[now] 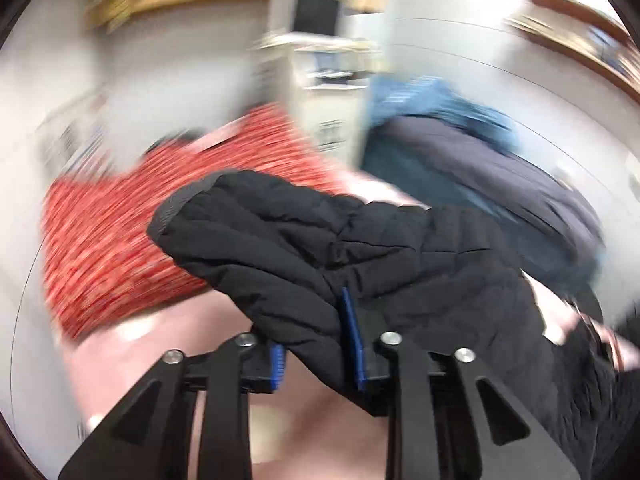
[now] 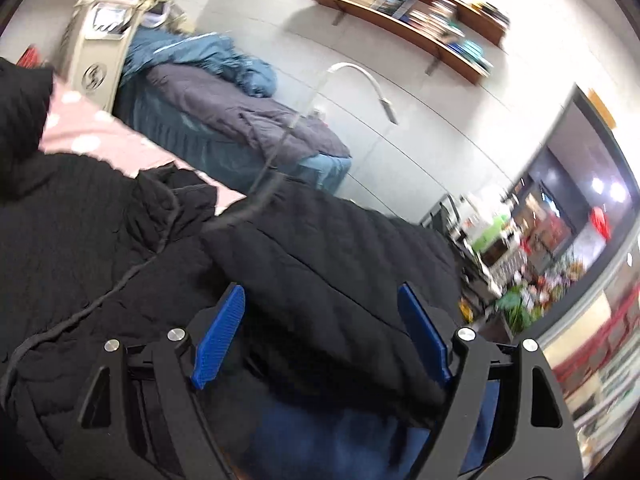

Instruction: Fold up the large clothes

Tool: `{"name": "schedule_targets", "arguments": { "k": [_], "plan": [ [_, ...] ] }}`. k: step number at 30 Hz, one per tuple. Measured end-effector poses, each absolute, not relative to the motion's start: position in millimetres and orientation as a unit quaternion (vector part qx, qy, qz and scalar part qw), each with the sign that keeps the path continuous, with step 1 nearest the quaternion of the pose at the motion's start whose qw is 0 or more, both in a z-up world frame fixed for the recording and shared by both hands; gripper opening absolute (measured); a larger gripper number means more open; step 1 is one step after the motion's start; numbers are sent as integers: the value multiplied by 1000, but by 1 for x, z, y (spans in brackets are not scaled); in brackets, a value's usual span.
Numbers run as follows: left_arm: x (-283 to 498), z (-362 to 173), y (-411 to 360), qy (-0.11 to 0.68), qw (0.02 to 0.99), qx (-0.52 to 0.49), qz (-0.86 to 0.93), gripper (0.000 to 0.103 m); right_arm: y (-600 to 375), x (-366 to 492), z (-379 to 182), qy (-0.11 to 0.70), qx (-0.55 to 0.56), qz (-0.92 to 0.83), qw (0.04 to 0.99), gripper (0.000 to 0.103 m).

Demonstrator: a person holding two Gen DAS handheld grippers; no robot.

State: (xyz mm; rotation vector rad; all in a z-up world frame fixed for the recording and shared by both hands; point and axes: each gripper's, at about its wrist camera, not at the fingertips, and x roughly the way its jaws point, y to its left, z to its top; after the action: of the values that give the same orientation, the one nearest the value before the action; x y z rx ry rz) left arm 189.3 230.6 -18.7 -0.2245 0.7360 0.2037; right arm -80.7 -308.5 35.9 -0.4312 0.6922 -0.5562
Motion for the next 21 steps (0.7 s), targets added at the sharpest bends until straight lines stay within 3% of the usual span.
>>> {"name": "schedule_targets", "arguments": {
  "k": [2, 3, 6, 8, 13, 21],
  "plan": [
    [170, -32, 284, 383, 901, -153, 132, 74, -303, -67, 28, 340, -230, -261, 874, 78],
    [159, -41, 303, 387, 896, -176, 130, 77, -301, -57, 22, 348, -245, -260, 867, 78],
    [137, -69, 326, 411, 878, -216, 118, 79, -300, -38, 9, 360, -274, -267, 851, 78],
    [123, -86, 332, 435, 867, -216, 107, 79, -301, -31, 4, 360, -289, -275, 843, 70],
    [99, -95, 282, 452, 873, -179, 43, 82, -318, -23, 13, 357, -299, -297, 834, 15],
    [75, -60, 196, 418, 899, -105, -74, 90, -435, -83, 113, 264, -123, -434, 853, 9]
  ]
}}
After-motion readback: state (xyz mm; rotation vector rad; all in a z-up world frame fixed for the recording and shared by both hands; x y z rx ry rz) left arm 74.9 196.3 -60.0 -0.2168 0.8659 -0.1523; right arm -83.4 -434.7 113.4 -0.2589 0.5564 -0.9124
